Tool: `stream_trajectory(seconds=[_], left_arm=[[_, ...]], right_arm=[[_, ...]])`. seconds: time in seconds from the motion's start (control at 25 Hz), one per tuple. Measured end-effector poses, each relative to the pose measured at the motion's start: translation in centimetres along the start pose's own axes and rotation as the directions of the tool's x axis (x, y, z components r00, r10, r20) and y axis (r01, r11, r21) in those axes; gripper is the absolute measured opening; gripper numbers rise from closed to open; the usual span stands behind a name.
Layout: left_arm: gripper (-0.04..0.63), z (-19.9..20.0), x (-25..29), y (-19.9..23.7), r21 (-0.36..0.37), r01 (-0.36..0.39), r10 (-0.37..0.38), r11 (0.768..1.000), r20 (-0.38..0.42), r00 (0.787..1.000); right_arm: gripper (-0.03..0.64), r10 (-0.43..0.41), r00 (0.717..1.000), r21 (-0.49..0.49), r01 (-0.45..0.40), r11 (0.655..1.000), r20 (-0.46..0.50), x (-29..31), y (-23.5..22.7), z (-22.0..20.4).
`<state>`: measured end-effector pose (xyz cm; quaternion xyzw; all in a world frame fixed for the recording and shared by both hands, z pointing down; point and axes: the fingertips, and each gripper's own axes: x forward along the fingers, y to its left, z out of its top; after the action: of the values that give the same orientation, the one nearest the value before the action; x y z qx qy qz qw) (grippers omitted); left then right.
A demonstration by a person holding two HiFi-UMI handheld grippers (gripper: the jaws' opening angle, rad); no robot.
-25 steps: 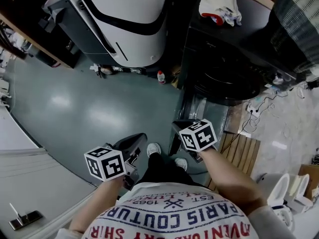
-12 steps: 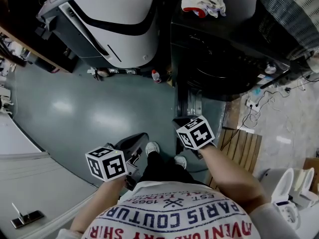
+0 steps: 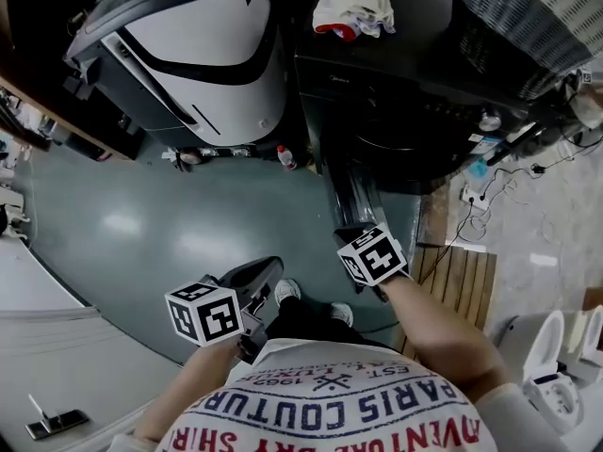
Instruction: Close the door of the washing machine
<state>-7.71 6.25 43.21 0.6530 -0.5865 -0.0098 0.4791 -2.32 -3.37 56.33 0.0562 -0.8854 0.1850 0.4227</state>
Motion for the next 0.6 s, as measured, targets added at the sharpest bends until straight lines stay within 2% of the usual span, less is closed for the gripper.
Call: stream_trajectory(seconds=[0.32, 0.6], left_arm=[[0.028, 0.4, 2.5, -2.8, 0.056, 0.052, -0.051, 0.997, -0.032, 0.998], [0.028, 1.0, 5.2, -2.9, 0.067, 0.091, -0.084, 0.994, -0.099, 0.992]], right_arm=[[0.021, -0.095, 0.995, 0.053, 0.096, 0.994, -0.03, -2.3, -3.7, -3.8], [0.021, -0.156, 0.988, 0.191, 0.153, 0.969, -0.003, -4.0, -7.9, -5.8]])
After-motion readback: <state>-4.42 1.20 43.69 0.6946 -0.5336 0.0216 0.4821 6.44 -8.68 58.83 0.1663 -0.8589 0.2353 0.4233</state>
